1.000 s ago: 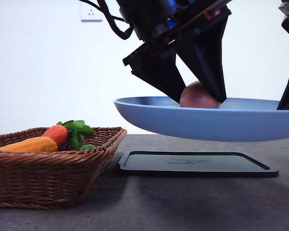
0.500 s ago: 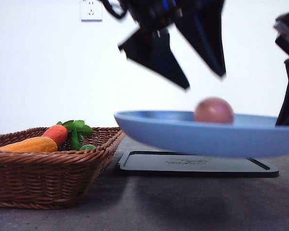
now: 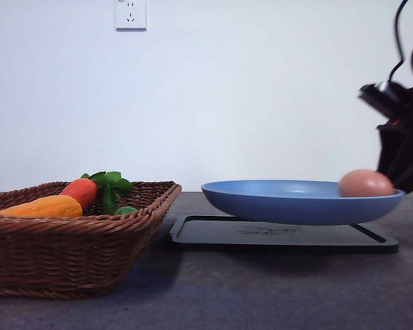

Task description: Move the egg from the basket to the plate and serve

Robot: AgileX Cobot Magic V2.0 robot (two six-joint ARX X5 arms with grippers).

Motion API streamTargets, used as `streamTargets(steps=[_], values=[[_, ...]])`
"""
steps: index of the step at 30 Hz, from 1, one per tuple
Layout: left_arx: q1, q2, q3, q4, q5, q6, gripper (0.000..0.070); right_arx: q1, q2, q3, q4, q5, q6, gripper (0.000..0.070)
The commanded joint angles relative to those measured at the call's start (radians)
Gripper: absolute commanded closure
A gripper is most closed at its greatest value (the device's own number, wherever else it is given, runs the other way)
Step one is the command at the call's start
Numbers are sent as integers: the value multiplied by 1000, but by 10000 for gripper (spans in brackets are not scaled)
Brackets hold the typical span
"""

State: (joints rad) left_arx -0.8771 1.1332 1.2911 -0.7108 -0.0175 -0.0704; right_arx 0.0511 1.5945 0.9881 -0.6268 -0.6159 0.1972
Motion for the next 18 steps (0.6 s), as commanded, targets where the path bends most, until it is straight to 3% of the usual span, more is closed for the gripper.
streamTargets(steps=[1, 9, 16, 18], values=[[-1, -24, 15, -13, -33, 3, 327, 4, 67, 61, 8, -12, -12, 700], [24, -155, 15, -90, -140, 3, 327, 4, 266, 208, 74, -12, -3, 700], [27, -195, 15, -126, -148, 3, 327, 3, 348, 237, 116, 21, 9, 700], [27, -195, 15, -135, -148, 3, 327, 4, 353, 237, 119, 46, 14, 673]])
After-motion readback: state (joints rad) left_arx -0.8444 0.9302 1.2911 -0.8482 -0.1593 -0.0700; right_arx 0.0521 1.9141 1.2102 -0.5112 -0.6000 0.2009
